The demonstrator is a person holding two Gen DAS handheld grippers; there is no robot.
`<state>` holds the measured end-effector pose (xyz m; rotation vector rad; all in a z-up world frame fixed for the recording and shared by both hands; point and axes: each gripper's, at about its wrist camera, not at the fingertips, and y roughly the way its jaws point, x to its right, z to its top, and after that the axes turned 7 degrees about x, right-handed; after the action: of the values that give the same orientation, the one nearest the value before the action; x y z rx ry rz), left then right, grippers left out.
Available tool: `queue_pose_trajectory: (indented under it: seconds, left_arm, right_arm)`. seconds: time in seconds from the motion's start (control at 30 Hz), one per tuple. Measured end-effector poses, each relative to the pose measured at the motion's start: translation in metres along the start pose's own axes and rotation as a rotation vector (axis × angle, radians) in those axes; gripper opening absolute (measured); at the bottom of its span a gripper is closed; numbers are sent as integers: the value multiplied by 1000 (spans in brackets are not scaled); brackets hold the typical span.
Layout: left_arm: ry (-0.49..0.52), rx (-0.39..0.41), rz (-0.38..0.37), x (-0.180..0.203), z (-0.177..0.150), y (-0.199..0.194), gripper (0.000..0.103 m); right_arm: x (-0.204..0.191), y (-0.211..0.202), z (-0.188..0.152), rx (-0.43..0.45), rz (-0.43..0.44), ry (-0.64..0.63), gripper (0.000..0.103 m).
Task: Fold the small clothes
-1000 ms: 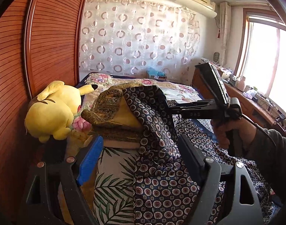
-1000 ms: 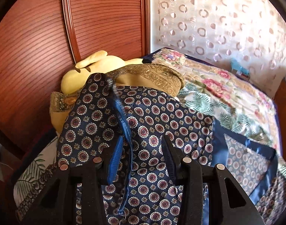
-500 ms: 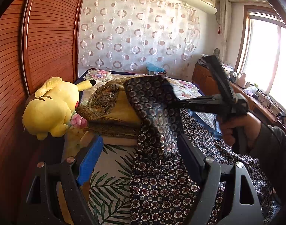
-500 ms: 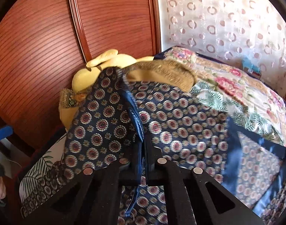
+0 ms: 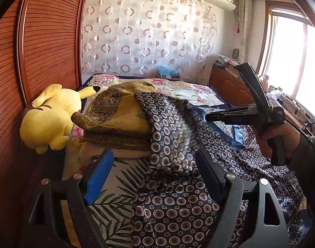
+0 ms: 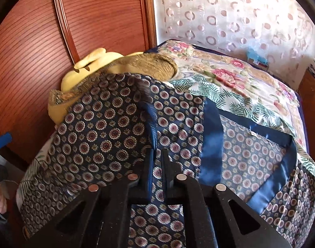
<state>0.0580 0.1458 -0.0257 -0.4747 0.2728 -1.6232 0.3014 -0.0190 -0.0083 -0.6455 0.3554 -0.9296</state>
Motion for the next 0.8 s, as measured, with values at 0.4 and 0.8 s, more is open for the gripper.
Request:
queue_pose_trajectory:
  seconds: [0.4,0.8]
  left_arm:
    - [41,-55,-64,38,-12,24,82]
    - [74,-130,-129,84,-18,57,82]
  right_arm:
    - [28,-57,-84,-53,-92,-49,18]
    - [84,-106,-148,-65,-189,91,50]
